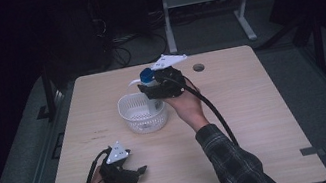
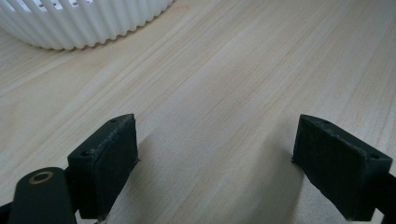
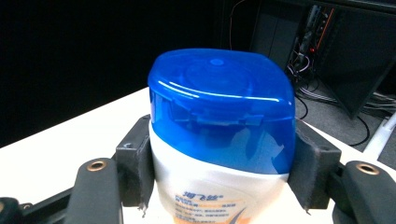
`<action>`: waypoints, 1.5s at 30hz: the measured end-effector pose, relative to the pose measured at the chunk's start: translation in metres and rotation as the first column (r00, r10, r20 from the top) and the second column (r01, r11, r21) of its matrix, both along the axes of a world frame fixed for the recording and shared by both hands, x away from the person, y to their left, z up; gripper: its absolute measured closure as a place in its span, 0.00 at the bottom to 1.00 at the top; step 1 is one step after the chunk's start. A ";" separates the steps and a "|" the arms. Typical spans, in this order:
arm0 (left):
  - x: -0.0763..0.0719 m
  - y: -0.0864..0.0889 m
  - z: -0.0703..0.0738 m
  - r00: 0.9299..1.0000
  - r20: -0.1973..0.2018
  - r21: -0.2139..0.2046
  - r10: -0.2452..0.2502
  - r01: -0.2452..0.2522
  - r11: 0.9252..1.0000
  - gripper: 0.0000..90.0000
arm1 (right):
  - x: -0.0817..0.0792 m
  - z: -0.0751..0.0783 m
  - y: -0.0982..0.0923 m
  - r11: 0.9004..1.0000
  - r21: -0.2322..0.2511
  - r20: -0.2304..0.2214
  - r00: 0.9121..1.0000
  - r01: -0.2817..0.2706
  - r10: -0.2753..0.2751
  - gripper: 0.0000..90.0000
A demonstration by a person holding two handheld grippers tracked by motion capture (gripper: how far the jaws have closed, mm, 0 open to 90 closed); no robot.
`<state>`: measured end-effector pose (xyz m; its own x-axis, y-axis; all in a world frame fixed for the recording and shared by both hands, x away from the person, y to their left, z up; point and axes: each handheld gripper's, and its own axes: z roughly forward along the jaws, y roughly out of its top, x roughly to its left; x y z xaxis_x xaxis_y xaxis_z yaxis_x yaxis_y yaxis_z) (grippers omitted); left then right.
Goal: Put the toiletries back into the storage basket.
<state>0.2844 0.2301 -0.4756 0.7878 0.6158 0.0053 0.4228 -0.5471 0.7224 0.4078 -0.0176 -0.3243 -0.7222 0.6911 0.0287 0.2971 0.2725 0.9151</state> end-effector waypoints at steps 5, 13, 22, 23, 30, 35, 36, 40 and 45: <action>0.000 0.000 0.000 1.000 0.000 0.000 0.000 0.000 1.000 0.14 | 0.002 -0.006 0.002 1.000 -0.005 -0.009 1.000 -0.001 0.001 0.38; 0.000 0.000 0.000 1.000 0.001 0.004 -0.003 0.003 1.000 0.14 | 0.002 -0.017 0.005 1.000 -0.020 -0.026 1.000 -0.002 0.001 0.38; 0.000 0.000 0.000 1.000 -0.002 0.003 -0.003 0.003 1.000 0.14 | 0.004 -0.030 0.006 0.999 -0.038 -0.049 0.999 -0.001 -0.001 0.38; 0.000 0.000 0.000 1.000 -0.001 0.003 -0.003 0.003 1.000 0.14 | 0.004 -0.031 0.007 0.999 -0.039 -0.050 0.999 -0.001 -0.001 0.38; 0.000 0.000 0.000 1.000 -0.001 0.002 -0.001 0.001 1.000 0.14 | 0.005 -0.039 0.009 0.998 -0.059 -0.067 0.998 -0.002 -0.002 0.38; 0.000 0.000 0.000 1.000 -0.001 0.002 -0.002 0.002 1.000 0.14 | 0.005 -0.044 0.010 0.997 -0.074 -0.072 0.997 -0.008 0.002 0.38; 0.000 0.000 0.000 1.000 -0.001 0.001 -0.001 0.001 1.000 0.14 | 0.006 -0.045 0.010 0.997 -0.073 -0.073 0.997 -0.008 0.002 0.38; 0.000 0.000 0.000 1.000 -0.001 0.002 -0.001 0.001 1.000 0.14 | 0.006 -0.049 0.011 0.996 -0.087 -0.080 0.997 -0.007 0.000 0.38; 0.000 0.000 0.000 1.000 -0.001 0.001 0.000 0.000 1.000 0.14 | 0.006 -0.053 0.011 0.995 -0.101 -0.088 0.996 -0.007 -0.002 0.38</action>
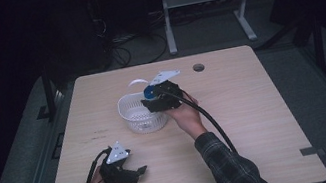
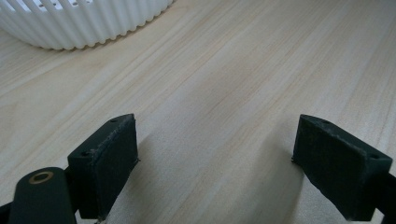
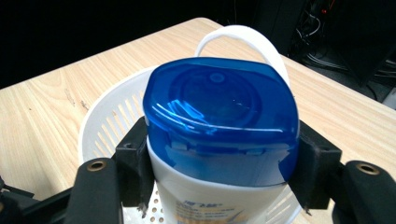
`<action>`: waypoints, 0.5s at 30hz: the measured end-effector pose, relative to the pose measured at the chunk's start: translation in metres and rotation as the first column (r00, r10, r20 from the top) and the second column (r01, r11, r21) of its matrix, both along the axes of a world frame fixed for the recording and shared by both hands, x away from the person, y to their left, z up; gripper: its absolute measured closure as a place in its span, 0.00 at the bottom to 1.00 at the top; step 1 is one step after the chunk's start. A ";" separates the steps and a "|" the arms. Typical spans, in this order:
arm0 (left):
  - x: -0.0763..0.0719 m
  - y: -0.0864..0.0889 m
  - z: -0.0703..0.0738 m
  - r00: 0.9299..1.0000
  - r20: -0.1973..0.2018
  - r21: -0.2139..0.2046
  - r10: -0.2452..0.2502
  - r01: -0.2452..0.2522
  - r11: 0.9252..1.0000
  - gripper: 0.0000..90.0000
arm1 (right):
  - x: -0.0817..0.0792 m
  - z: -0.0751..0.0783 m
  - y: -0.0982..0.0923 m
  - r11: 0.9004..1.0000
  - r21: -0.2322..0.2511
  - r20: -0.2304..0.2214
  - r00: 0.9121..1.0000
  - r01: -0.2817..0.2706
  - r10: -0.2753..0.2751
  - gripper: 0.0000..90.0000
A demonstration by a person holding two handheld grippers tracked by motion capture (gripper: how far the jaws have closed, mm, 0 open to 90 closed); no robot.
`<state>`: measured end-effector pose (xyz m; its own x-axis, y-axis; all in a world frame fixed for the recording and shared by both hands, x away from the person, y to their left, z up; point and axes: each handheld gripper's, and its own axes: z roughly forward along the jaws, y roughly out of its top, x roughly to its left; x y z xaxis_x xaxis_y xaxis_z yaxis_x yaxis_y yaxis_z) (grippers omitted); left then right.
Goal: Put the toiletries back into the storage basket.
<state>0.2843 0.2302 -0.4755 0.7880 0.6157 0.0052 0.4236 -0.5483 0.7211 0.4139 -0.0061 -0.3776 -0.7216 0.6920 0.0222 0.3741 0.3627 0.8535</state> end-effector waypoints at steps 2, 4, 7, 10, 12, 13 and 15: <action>0.000 0.000 0.000 1.000 0.000 0.000 0.000 0.000 1.000 0.14 | 0.000 -0.001 0.000 1.000 -0.005 -0.002 1.000 -0.002 0.002 0.38; 0.000 0.000 0.000 1.000 0.000 -0.001 0.000 0.000 1.000 0.14 | 0.001 -0.003 0.000 1.000 -0.008 -0.005 1.000 -0.003 0.003 0.38; 0.000 0.000 0.000 1.000 0.000 0.000 0.000 0.000 1.000 0.14 | 0.000 -0.004 0.001 1.000 -0.009 -0.006 1.000 -0.007 0.007 0.38; 0.000 0.000 0.000 1.000 0.000 0.000 0.000 0.000 1.000 0.14 | -0.001 -0.001 0.000 1.000 0.005 0.016 1.000 -0.006 0.006 0.33; 0.000 0.000 0.000 1.000 0.000 0.001 -0.002 0.002 1.000 0.14 | 0.000 0.002 -0.001 1.000 0.018 0.009 1.000 -0.010 0.010 0.27; 0.000 0.000 0.000 1.000 0.001 0.001 -0.002 0.002 1.000 0.14 | 0.000 0.003 -0.001 1.000 0.021 0.006 1.000 -0.016 0.016 0.23; 0.000 0.000 0.000 1.000 0.001 0.000 -0.002 0.002 1.000 0.14 | -0.001 0.005 -0.002 1.000 0.012 0.010 1.000 -0.011 0.011 0.18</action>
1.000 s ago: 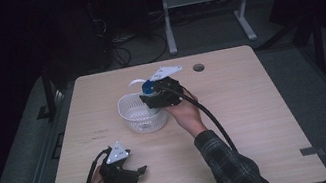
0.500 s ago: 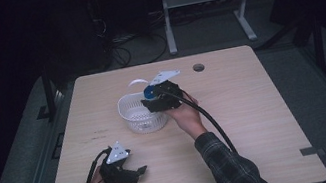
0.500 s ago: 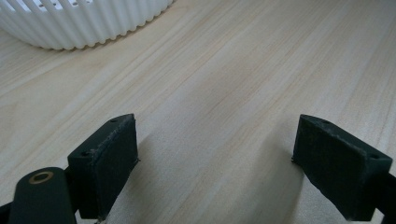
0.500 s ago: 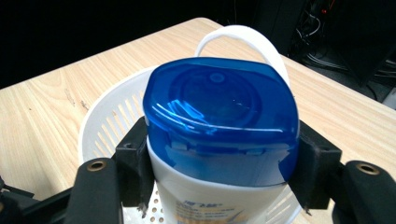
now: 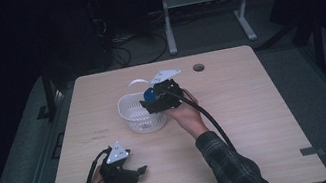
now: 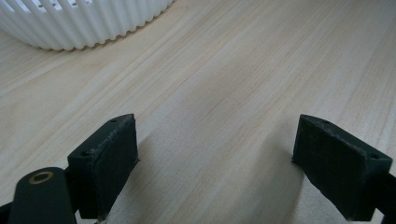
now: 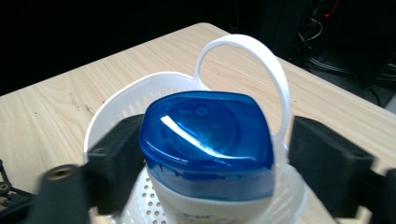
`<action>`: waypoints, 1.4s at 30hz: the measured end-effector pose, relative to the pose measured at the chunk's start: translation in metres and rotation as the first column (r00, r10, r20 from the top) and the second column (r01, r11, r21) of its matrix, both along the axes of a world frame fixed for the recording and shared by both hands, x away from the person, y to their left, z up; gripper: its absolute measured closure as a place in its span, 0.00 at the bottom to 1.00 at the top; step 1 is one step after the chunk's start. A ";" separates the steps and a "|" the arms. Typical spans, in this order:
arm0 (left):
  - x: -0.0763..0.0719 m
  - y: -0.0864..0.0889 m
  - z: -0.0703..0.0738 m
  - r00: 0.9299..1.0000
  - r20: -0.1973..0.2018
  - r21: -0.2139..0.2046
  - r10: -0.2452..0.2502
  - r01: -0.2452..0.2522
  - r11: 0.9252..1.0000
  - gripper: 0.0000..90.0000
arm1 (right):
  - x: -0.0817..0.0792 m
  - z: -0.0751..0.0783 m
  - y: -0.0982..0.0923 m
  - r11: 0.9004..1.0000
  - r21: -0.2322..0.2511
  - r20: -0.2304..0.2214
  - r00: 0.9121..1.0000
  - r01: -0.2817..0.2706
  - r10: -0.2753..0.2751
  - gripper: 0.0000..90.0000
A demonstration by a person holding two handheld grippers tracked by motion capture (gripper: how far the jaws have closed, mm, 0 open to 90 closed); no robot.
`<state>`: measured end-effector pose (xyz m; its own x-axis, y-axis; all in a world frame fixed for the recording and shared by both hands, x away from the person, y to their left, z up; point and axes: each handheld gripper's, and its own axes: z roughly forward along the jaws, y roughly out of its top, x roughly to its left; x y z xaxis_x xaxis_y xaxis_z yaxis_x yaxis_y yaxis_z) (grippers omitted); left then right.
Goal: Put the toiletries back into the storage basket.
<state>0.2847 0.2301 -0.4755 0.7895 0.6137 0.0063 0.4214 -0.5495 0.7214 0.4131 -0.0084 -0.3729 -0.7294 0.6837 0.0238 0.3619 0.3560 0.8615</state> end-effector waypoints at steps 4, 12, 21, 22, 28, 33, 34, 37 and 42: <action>0.000 0.000 0.000 1.000 0.000 -0.002 0.000 0.000 1.000 0.14 | -0.002 0.000 -0.003 1.000 -0.013 -0.005 1.000 0.015 -0.015 0.11; 0.000 0.000 0.000 1.000 -0.002 -0.002 -0.001 0.001 1.000 0.14 | -0.011 -0.001 -0.019 0.999 -0.043 -0.030 0.999 0.025 -0.026 0.03; 0.000 0.000 0.000 1.000 -0.002 -0.002 -0.001 0.001 1.000 0.14 | -0.021 0.002 -0.051 0.999 -0.005 -0.044 0.998 0.040 -0.040 0.03; 0.000 0.000 0.000 1.000 -0.003 0.000 -0.002 0.002 1.000 0.14 | -0.023 0.002 -0.055 0.999 -0.002 -0.043 0.998 0.044 -0.044 0.03; 0.000 0.000 0.000 1.000 -0.002 -0.004 0.001 -0.001 1.000 0.14 | -0.030 0.002 -0.073 0.998 -0.006 -0.040 0.998 0.055 -0.055 0.03; 0.000 0.000 0.000 1.000 -0.001 -0.004 0.001 -0.001 1.000 0.14 | -0.037 -0.001 -0.090 0.997 -0.005 -0.041 0.997 0.071 -0.071 0.03; 0.000 0.000 0.000 1.000 0.000 -0.004 0.002 -0.002 1.000 0.14 | -0.039 -0.001 -0.093 0.997 -0.007 -0.036 0.996 0.076 -0.077 0.03; 0.000 -0.001 0.000 1.000 0.000 -0.005 0.001 -0.001 1.000 0.14 | -0.044 -0.003 -0.104 0.996 0.001 -0.035 0.996 0.085 -0.085 0.03; 0.000 -0.001 0.000 1.000 -0.002 -0.006 0.002 -0.002 1.000 0.14 | -0.052 -0.005 -0.119 0.995 0.006 -0.041 0.994 0.101 -0.101 0.03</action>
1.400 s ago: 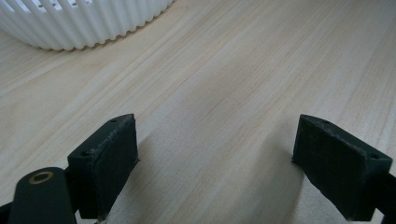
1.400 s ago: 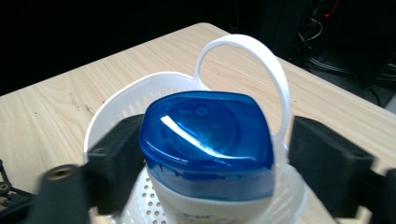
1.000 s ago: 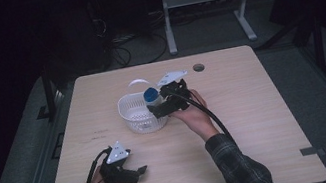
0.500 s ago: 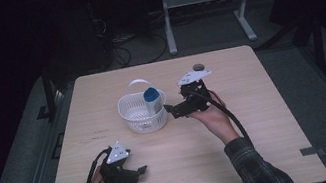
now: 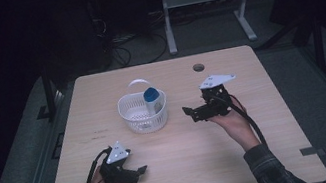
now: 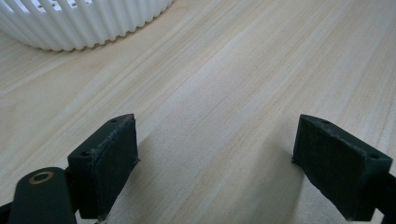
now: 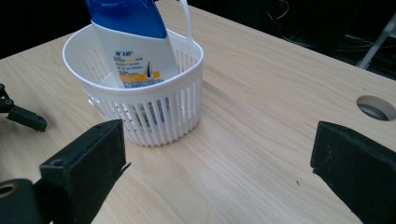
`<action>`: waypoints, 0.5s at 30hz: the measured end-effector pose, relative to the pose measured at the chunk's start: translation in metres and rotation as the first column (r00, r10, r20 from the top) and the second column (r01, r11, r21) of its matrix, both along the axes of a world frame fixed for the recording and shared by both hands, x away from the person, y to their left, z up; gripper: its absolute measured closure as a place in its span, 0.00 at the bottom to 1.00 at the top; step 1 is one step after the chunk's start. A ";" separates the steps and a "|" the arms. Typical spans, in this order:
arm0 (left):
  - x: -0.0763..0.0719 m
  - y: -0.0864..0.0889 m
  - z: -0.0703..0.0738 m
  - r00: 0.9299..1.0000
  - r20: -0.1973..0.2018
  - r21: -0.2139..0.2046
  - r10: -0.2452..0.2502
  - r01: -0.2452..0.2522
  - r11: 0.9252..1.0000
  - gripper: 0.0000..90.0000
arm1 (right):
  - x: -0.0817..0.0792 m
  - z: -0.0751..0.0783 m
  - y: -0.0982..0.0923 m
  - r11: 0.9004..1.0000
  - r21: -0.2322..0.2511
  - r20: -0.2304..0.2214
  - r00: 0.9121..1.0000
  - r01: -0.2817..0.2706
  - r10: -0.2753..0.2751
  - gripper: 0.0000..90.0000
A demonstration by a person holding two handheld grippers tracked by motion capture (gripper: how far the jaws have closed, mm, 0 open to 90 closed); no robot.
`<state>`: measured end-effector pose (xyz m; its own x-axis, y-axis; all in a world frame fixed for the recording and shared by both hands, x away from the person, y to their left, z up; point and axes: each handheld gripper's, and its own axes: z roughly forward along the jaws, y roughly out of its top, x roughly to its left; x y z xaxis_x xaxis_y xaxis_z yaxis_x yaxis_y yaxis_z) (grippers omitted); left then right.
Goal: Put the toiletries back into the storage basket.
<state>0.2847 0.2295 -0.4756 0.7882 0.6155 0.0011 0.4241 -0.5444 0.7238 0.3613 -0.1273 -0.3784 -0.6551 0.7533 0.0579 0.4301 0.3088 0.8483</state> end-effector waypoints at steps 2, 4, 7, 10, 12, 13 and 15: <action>0.000 0.000 0.000 1.000 0.000 -0.001 0.000 0.000 1.000 0.14 | -0.004 -0.001 -0.005 1.000 0.000 -0.001 1.000 0.005 -0.005 0.03; 0.000 0.000 0.000 1.000 0.001 0.001 -0.001 0.001 1.000 0.14 | -0.007 -0.003 -0.010 1.000 -0.002 -0.001 1.000 0.009 -0.009 0.03; 0.000 0.000 0.000 1.000 0.002 0.006 -0.003 0.003 1.000 0.14 | -0.012 -0.005 -0.018 1.000 0.005 0.004 1.000 0.013 -0.013 0.03; 0.000 0.000 0.000 1.000 0.001 0.006 -0.004 0.004 1.000 0.14 | -0.017 -0.008 -0.024 1.000 0.007 0.001 1.000 0.018 -0.018 0.03; 0.000 0.000 0.000 1.000 0.000 0.006 -0.004 0.004 1.000 0.14 | -0.021 -0.010 -0.029 1.000 0.010 0.007 1.000 0.019 -0.019 0.03; 0.000 0.000 0.000 1.000 0.000 0.006 -0.004 0.004 1.000 0.14 | -0.023 -0.011 -0.031 1.000 0.013 0.004 1.000 0.021 -0.021 0.03; 0.000 0.000 0.000 1.000 0.000 0.004 -0.003 0.003 1.000 0.14 | -0.026 -0.014 -0.035 1.000 0.012 0.000 1.000 0.026 -0.026 0.03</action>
<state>0.2849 0.2298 -0.4754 0.7898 0.6133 0.0039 0.4223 -0.5484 0.7218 0.3349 -0.1625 -0.3928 -0.6356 0.7691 0.0675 0.4379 0.2871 0.8520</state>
